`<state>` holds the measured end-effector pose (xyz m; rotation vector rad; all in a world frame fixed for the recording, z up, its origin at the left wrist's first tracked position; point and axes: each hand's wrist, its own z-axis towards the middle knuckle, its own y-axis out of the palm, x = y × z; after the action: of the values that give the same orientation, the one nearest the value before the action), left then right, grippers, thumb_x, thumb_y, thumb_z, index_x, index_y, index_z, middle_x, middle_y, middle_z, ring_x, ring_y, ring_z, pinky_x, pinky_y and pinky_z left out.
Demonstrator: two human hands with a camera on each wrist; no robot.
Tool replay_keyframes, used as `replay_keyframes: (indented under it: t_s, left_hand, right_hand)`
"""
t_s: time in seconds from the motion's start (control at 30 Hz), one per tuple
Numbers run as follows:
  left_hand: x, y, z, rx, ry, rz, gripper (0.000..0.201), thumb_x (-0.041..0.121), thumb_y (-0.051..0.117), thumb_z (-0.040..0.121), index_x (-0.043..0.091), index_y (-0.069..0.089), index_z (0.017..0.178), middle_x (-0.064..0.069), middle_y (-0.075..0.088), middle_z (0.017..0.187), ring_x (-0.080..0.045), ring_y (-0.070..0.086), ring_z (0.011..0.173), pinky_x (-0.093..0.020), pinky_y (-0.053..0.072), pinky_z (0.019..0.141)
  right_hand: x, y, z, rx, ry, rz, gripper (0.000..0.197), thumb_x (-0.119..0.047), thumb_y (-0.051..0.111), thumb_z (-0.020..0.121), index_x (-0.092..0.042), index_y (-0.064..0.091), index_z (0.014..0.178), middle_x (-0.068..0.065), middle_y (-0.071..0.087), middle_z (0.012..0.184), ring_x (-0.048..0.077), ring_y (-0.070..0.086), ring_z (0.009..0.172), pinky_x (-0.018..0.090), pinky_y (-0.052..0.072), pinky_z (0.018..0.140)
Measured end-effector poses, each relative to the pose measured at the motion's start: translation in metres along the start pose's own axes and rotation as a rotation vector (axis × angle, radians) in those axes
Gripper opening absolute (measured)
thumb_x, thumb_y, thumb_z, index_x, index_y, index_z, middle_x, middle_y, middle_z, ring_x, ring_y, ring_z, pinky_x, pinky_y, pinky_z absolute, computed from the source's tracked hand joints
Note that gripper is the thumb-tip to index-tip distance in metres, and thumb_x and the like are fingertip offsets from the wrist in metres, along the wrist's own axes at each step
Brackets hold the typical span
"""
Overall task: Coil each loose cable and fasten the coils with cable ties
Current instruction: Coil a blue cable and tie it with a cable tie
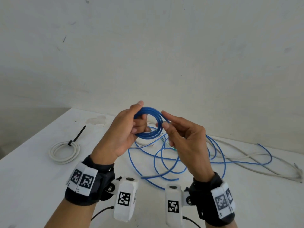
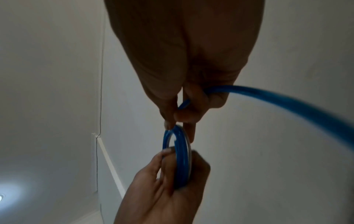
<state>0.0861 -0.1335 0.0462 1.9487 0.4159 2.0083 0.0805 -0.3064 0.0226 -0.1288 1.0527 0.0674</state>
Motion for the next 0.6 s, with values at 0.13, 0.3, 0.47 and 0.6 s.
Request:
replay_keyframes:
  t_s: [0.13,0.3,0.47,0.6]
  left_hand:
    - [-0.002,0.002,-0.002,-0.011,0.012,-0.175,0.043,0.036,0.046,0.104,0.012,0.051,0.069,0.005,0.020,0.051,-0.011,0.018,0.047,-0.028,0.045,0.065]
    - [-0.002,-0.003,-0.001,-0.104,0.115,0.055,0.040,0.042,0.052,0.096,0.005,0.062,0.085,-0.003,0.048,0.062,-0.015,0.051,0.057,-0.027,0.055,0.070]
    - [-0.003,-0.011,-0.006,-0.158,0.191,0.275,0.025,0.021,0.066,0.085,0.006,0.074,0.103,-0.016,0.077,0.093,-0.027,0.076,0.091,-0.031,0.061,0.078]
    - [-0.001,-0.009,-0.008,-0.120,0.212,0.230,0.023,0.019,0.067,0.084,0.007,0.075,0.102,-0.018,0.077,0.092,-0.029,0.076,0.087,-0.030,0.061,0.073]
  right_hand:
    - [0.002,0.020,-0.004,0.064,-0.019,0.102,0.036,-0.025,0.073,0.088,-0.037,0.069,0.122,0.012,0.073,0.077,0.016,0.040,0.052,0.024,0.043,0.051]
    - [-0.004,0.009,-0.001,0.090,-0.046,0.109,0.036,-0.005,0.069,0.093,-0.021,0.068,0.124,0.006,0.080,0.089,-0.001,0.055,0.053,0.009,0.044,0.062]
    - [-0.006,-0.011,0.003,0.065,-0.034,0.049,0.034,-0.009,0.066,0.095,-0.017,0.068,0.128,0.006,0.079,0.090,0.001,0.057,0.053,0.009,0.044,0.060]
    - [-0.005,-0.008,0.002,0.126,-0.029,0.058,0.028,-0.014,0.064,0.098,-0.021,0.070,0.124,0.005,0.079,0.090,0.012,0.041,0.051,0.020,0.041,0.052]
